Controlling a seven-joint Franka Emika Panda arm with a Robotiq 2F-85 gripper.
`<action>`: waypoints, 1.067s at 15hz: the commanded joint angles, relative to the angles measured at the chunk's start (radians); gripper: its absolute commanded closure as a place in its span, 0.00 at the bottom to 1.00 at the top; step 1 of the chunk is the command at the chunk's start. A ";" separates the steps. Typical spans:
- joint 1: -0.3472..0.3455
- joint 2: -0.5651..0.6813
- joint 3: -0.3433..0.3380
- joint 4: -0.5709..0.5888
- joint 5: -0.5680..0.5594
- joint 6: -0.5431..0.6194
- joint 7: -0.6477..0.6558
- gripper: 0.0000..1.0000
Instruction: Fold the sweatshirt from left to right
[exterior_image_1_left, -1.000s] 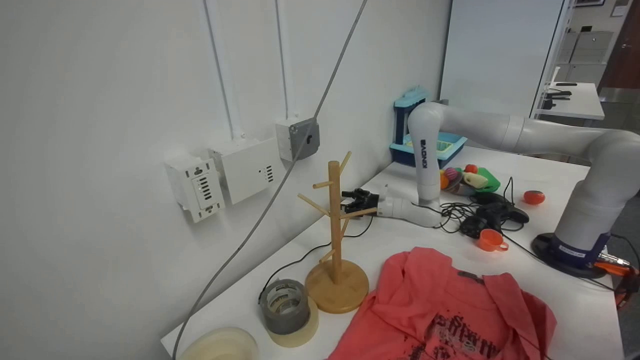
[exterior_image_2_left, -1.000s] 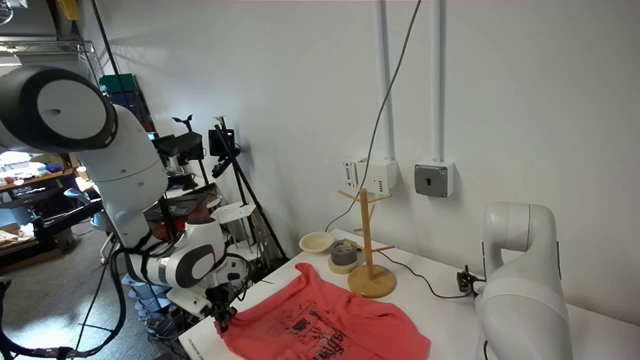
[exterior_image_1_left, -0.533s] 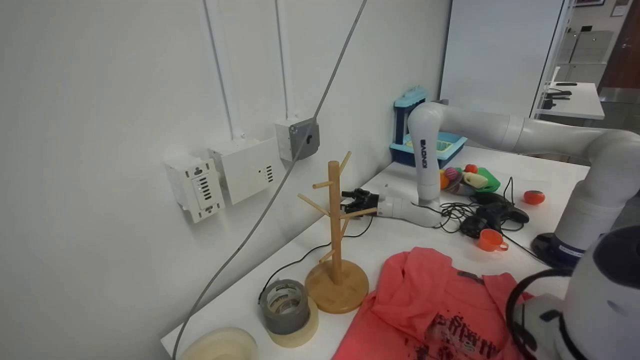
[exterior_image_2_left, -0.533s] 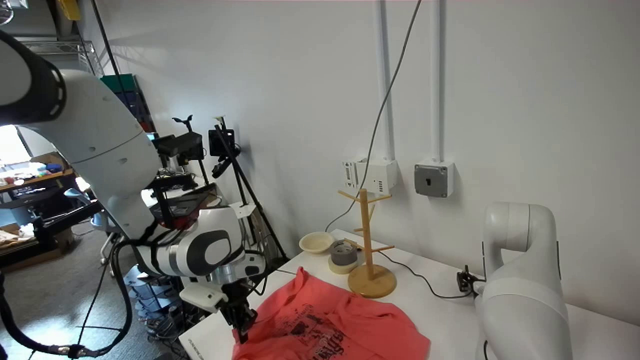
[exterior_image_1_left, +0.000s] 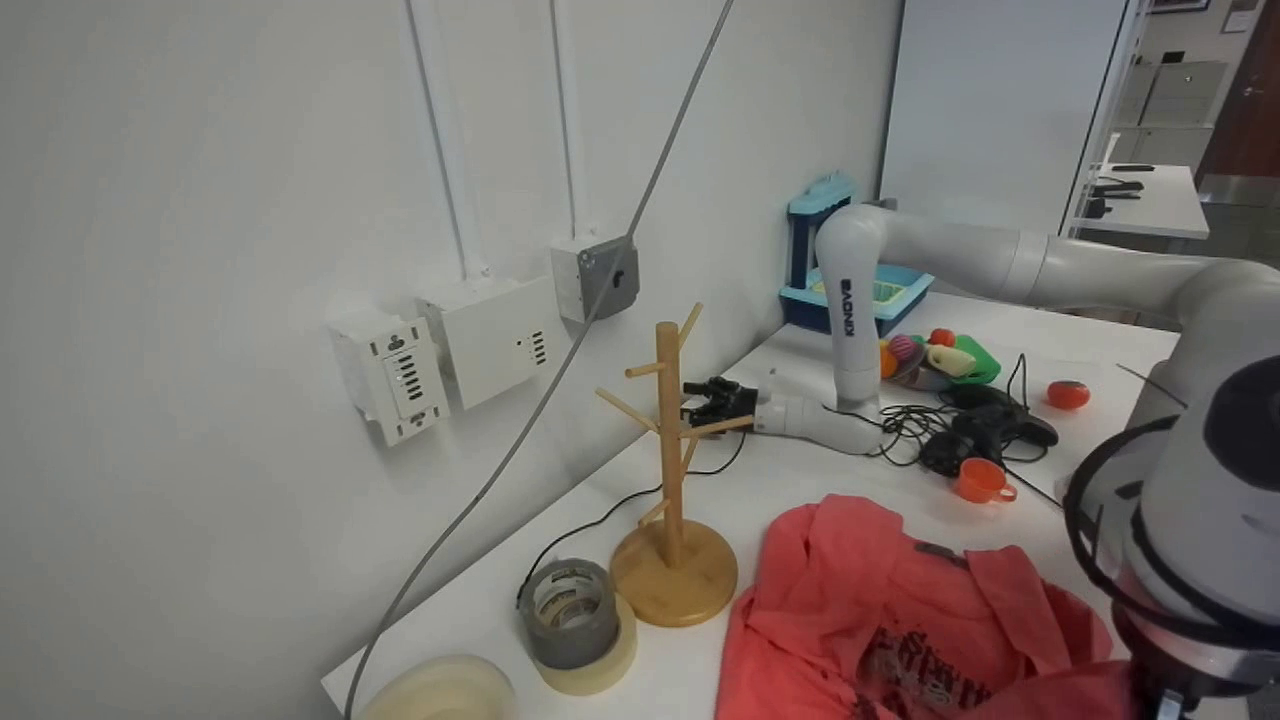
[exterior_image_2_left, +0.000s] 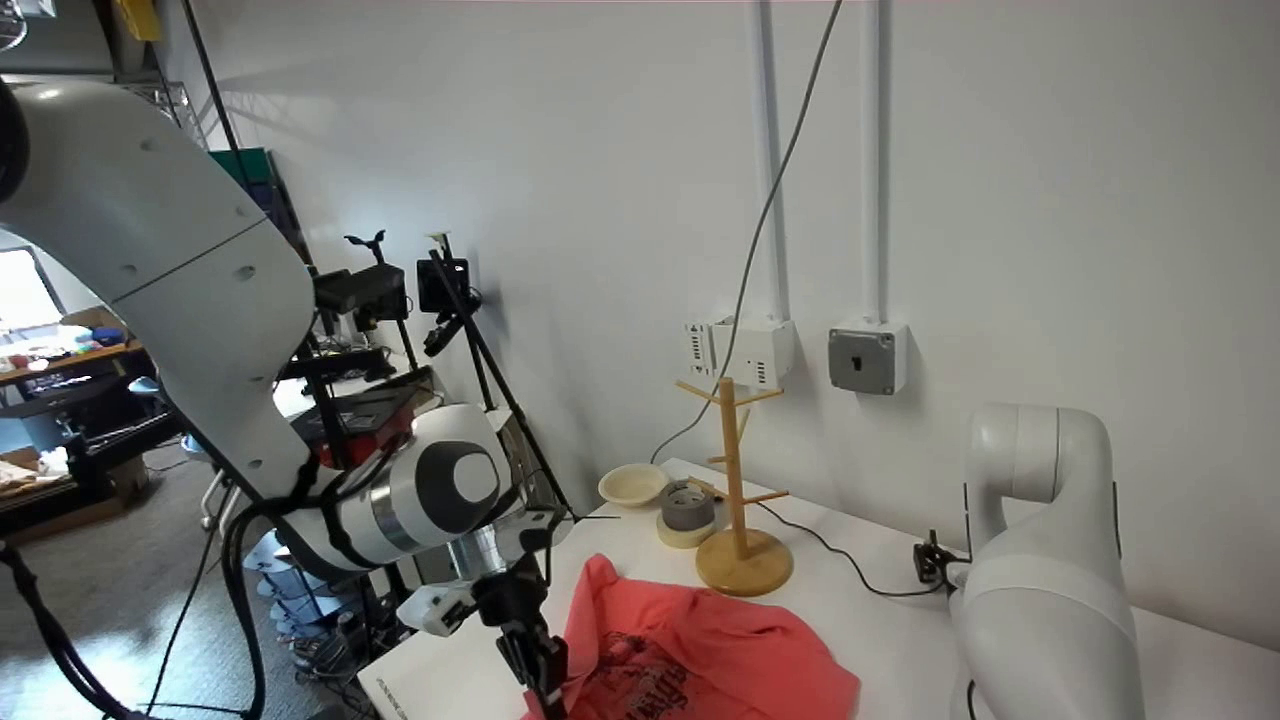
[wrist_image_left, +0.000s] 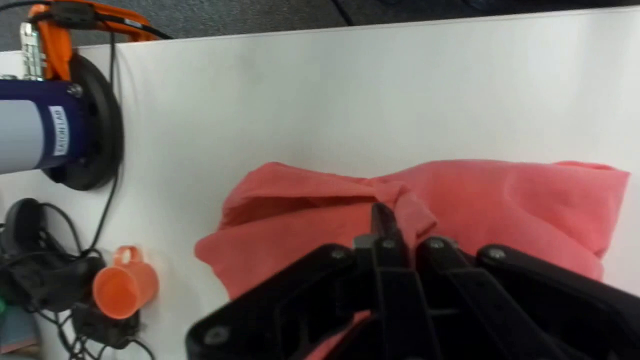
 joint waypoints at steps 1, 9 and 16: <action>-0.060 -0.021 0.013 0.015 -0.214 -0.093 0.217 0.99; -0.149 0.032 0.103 0.052 -0.512 -0.336 0.592 0.99; -0.163 0.089 0.174 0.059 -0.526 -0.477 0.718 0.41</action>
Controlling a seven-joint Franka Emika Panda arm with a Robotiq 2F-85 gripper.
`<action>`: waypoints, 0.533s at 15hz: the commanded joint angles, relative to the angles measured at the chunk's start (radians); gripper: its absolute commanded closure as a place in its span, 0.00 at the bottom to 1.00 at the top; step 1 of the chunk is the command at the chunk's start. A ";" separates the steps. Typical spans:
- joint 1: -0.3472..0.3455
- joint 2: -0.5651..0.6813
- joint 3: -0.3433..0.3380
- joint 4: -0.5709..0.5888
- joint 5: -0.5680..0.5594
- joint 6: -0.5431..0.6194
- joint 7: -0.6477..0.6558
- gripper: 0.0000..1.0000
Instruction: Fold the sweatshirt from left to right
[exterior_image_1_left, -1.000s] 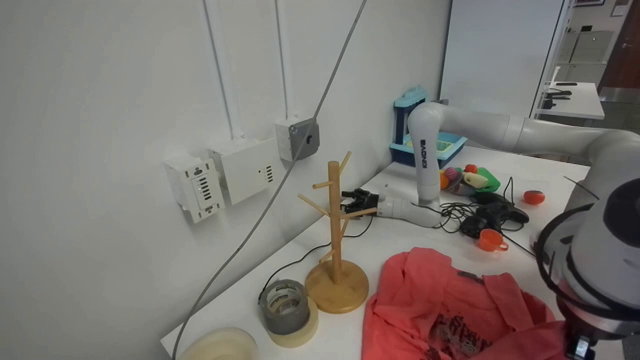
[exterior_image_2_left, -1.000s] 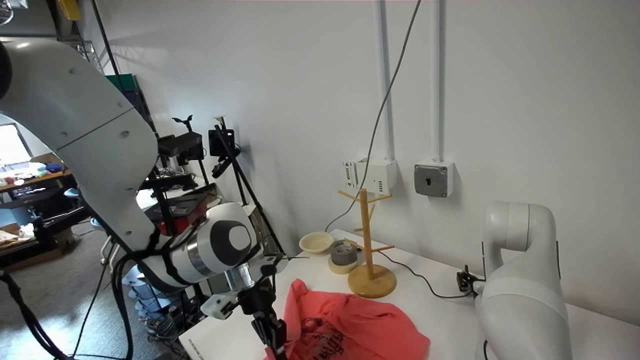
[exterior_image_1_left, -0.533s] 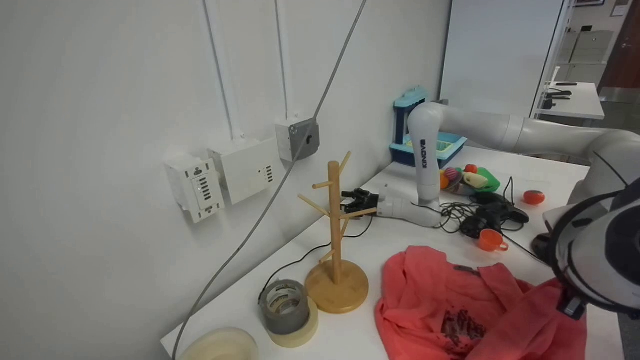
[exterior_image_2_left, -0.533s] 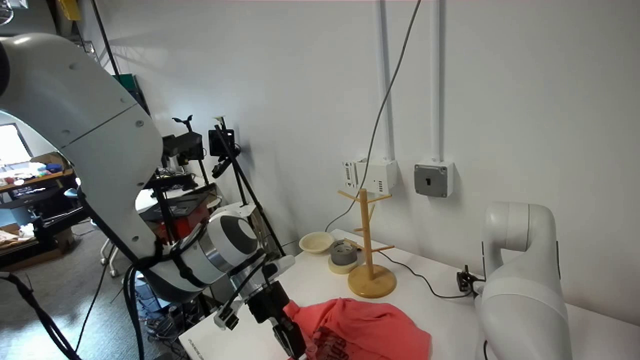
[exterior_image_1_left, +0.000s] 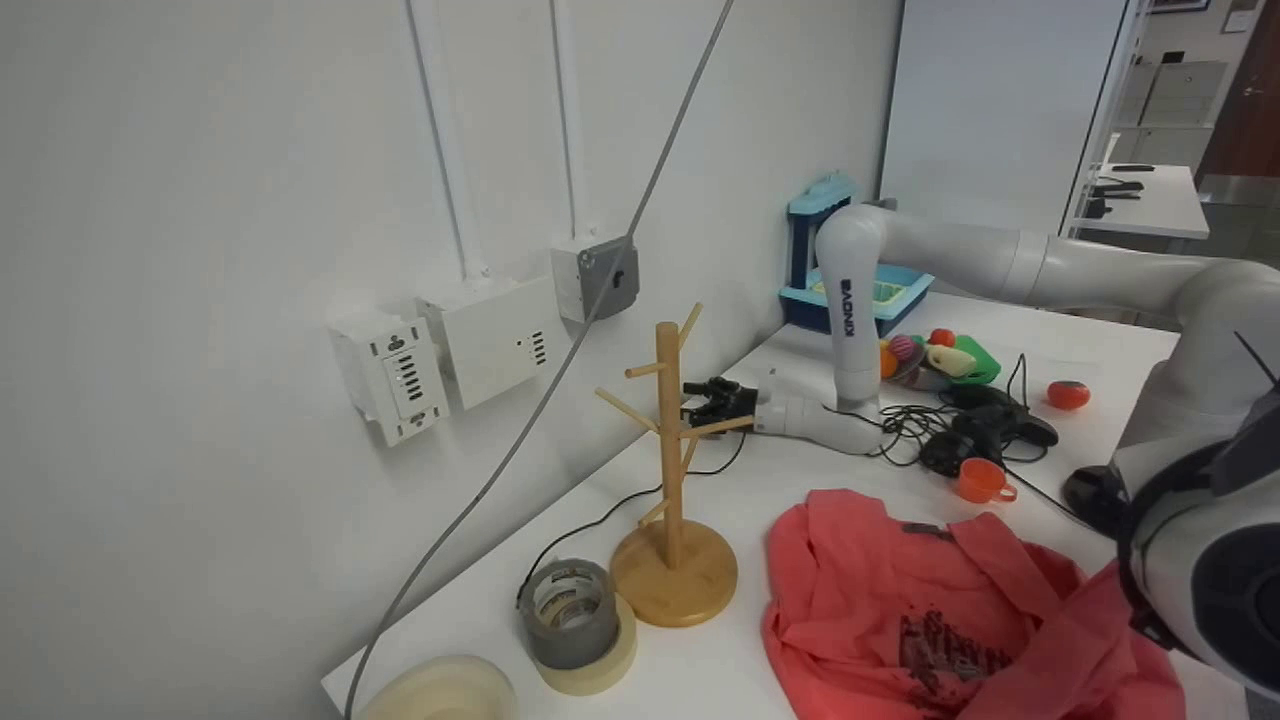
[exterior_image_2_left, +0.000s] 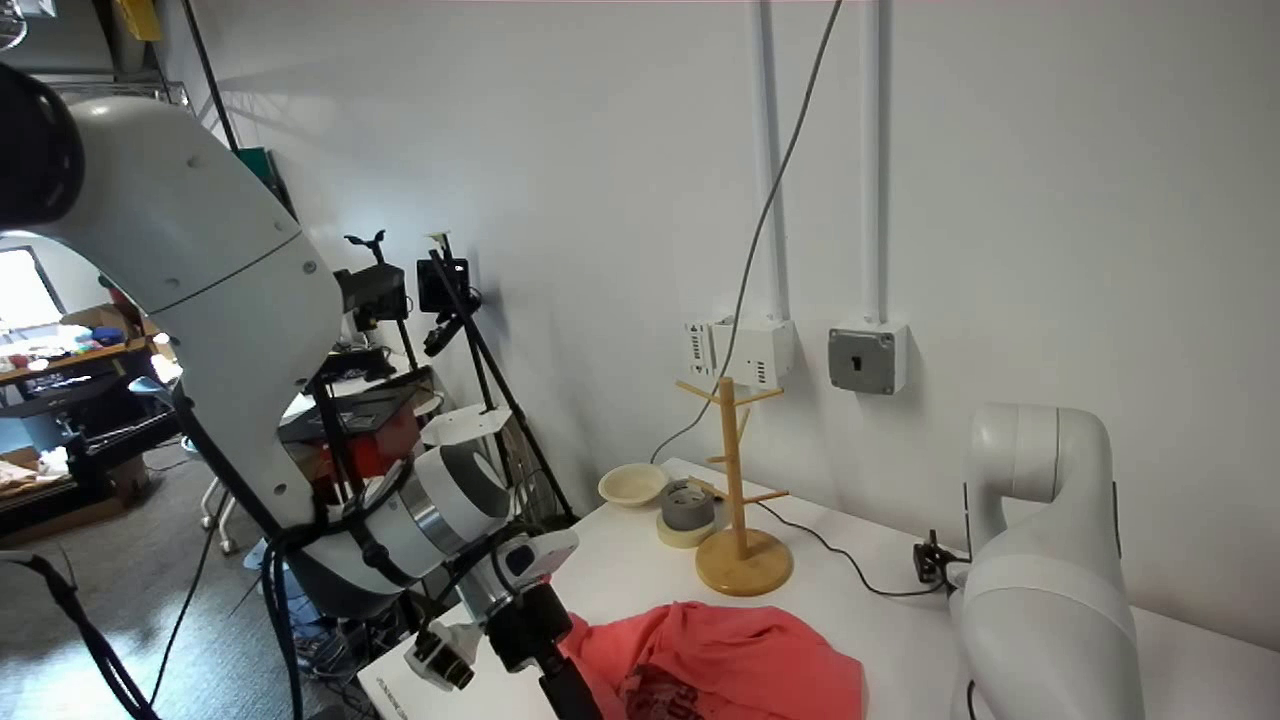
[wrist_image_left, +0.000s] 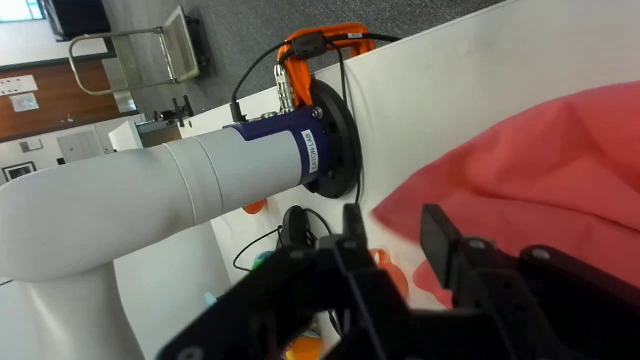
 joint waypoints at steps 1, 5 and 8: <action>-0.018 0.032 0.046 0.016 -0.044 -0.077 0.082 0.33; -0.032 0.016 0.089 0.014 -0.017 -0.023 0.073 0.04; -0.058 -0.019 0.116 0.005 -0.007 0.158 0.007 0.00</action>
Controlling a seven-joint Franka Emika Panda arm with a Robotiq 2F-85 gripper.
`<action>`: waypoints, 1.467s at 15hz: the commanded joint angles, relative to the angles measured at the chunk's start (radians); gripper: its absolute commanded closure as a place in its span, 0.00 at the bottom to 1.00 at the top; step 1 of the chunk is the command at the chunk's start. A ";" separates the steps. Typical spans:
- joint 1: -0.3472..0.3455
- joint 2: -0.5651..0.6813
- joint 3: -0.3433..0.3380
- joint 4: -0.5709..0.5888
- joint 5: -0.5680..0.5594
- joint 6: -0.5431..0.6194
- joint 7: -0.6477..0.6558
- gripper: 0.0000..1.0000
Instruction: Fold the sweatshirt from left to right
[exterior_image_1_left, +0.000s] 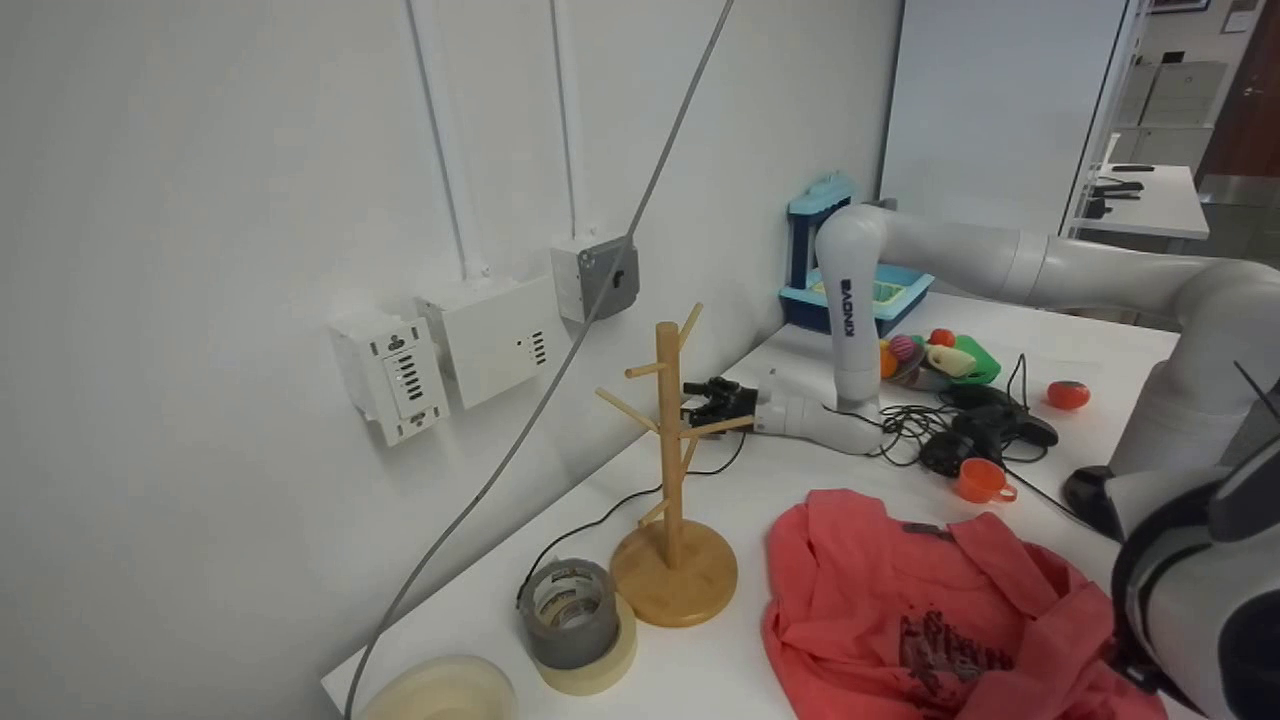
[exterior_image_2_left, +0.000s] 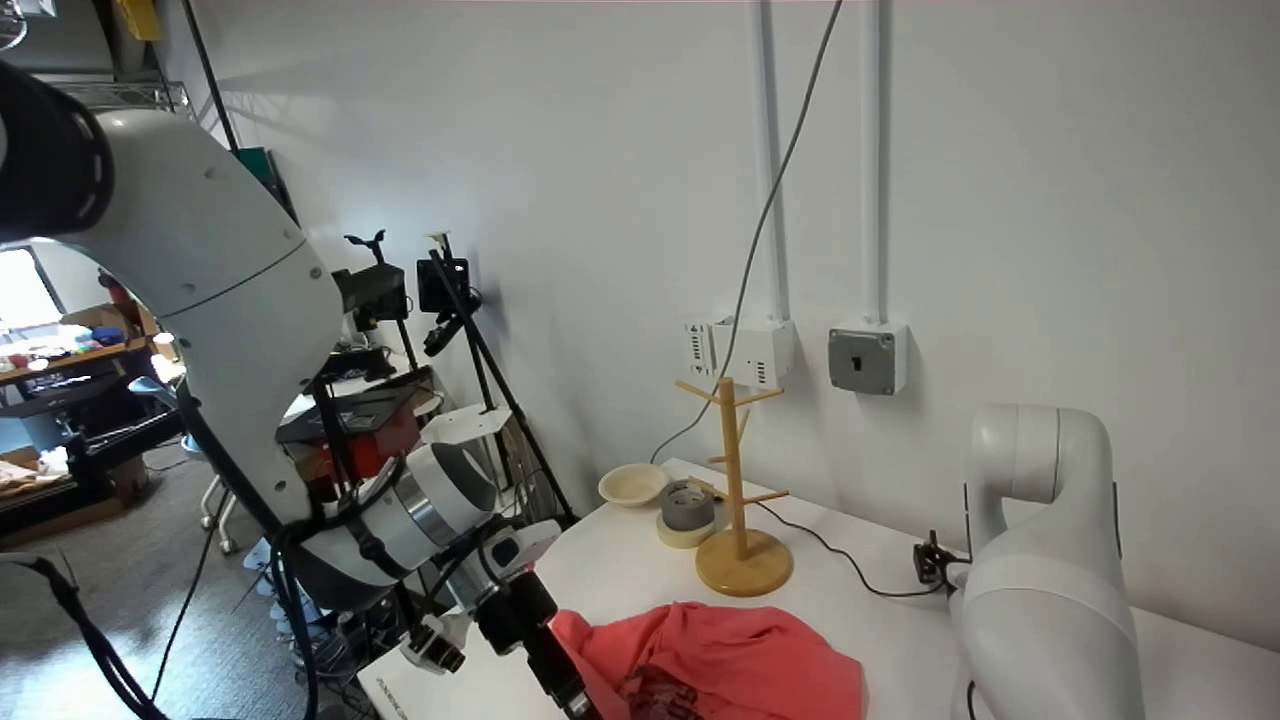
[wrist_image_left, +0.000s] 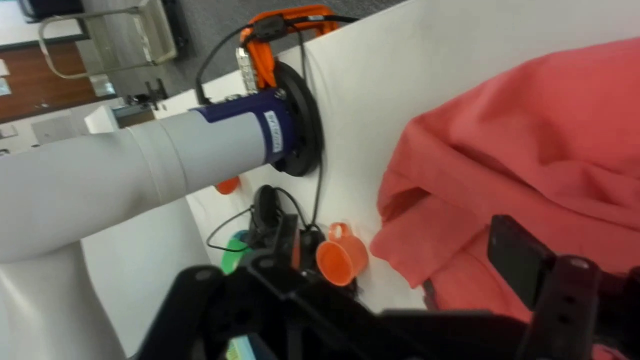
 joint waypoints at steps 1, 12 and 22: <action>-0.055 -0.052 0.039 -0.008 0.001 0.186 -0.074 0.00; -0.091 0.089 0.033 0.105 -0.005 0.813 -0.289 0.00; -0.325 0.435 0.284 0.185 0.140 0.979 -0.809 0.00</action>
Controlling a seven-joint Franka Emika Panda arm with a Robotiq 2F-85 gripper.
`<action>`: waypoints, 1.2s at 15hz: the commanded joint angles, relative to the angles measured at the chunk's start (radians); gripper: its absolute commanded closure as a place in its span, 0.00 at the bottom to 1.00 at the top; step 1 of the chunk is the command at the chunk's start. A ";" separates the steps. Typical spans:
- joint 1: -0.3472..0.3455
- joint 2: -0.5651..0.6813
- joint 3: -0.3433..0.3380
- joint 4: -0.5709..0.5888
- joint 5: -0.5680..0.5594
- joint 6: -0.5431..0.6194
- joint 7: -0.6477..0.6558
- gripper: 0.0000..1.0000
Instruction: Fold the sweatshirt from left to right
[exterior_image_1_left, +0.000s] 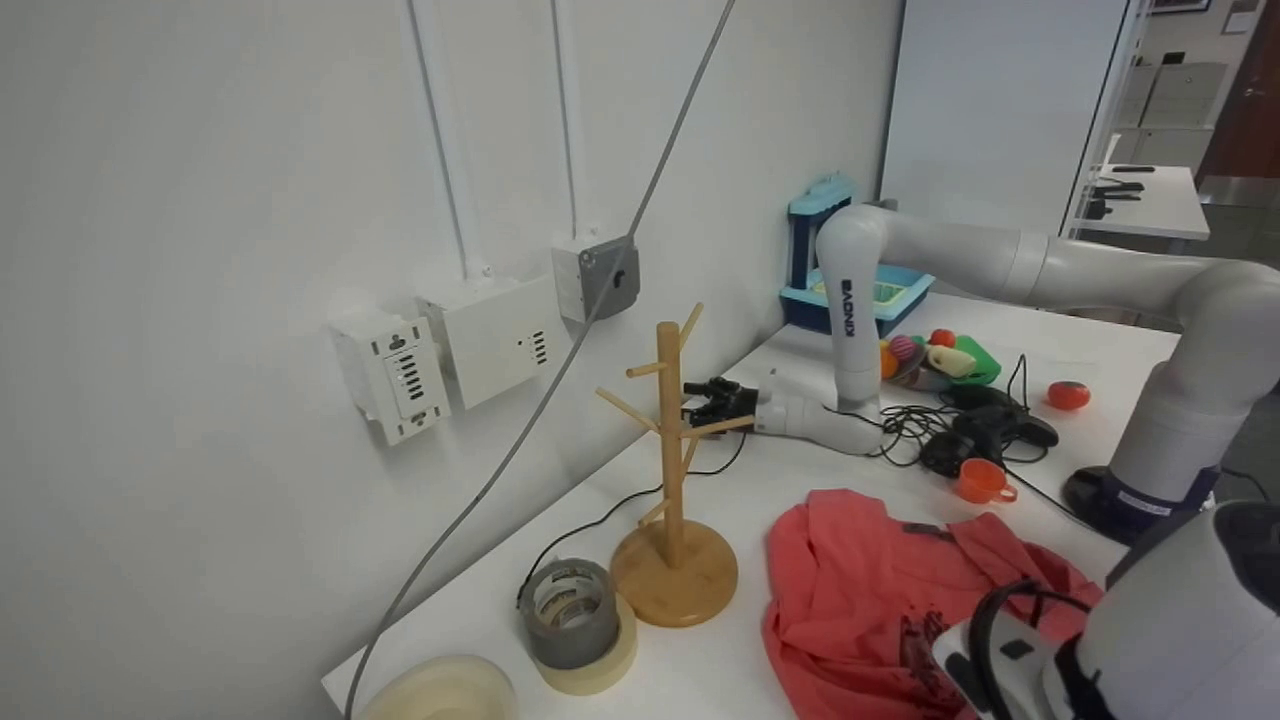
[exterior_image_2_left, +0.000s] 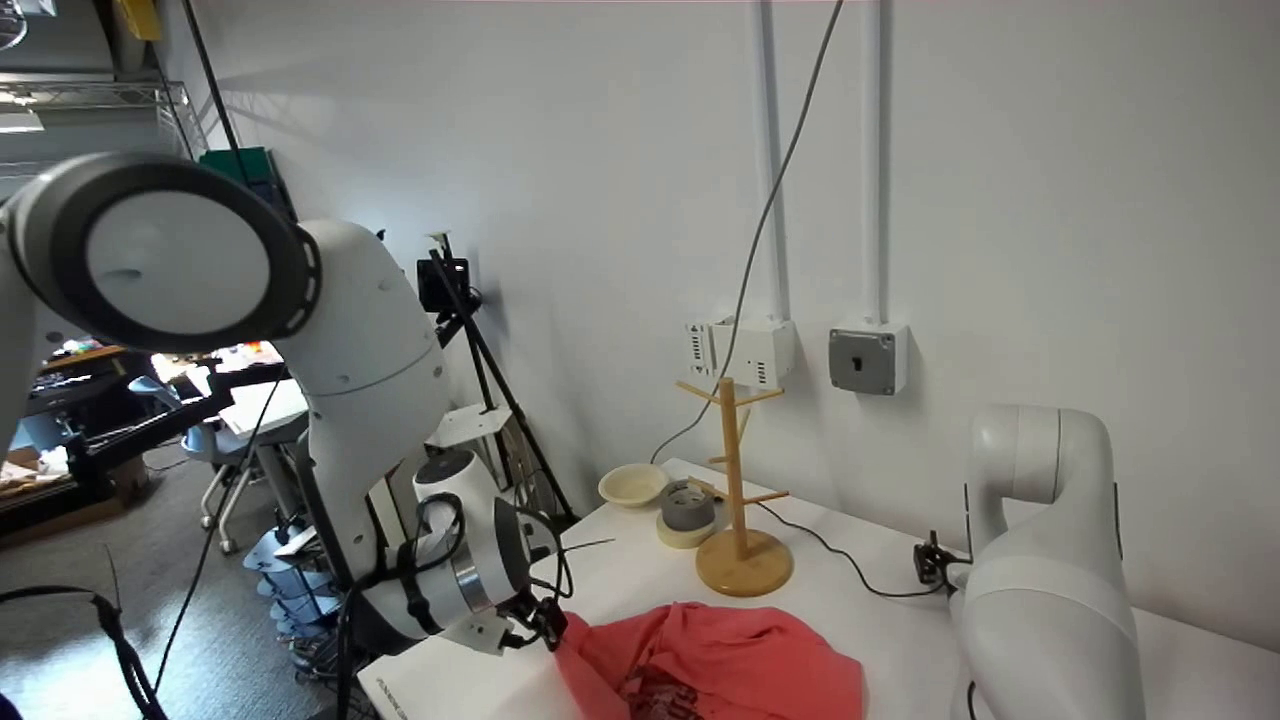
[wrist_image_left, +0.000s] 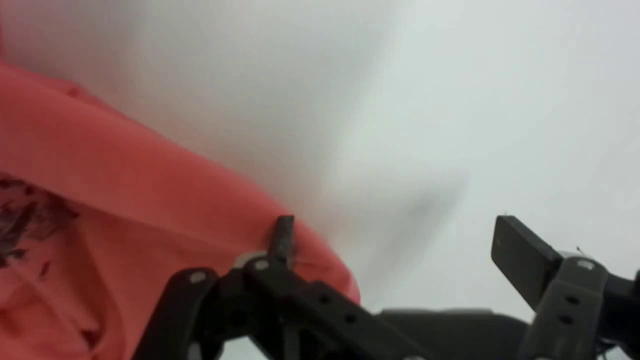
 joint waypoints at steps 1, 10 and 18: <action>-0.198 0.131 0.189 0.040 0.064 -0.076 -0.257 0.00; -0.358 0.065 0.425 0.096 0.461 -0.458 -0.729 0.00; -0.103 -0.044 0.203 0.138 0.849 -0.482 -1.011 0.00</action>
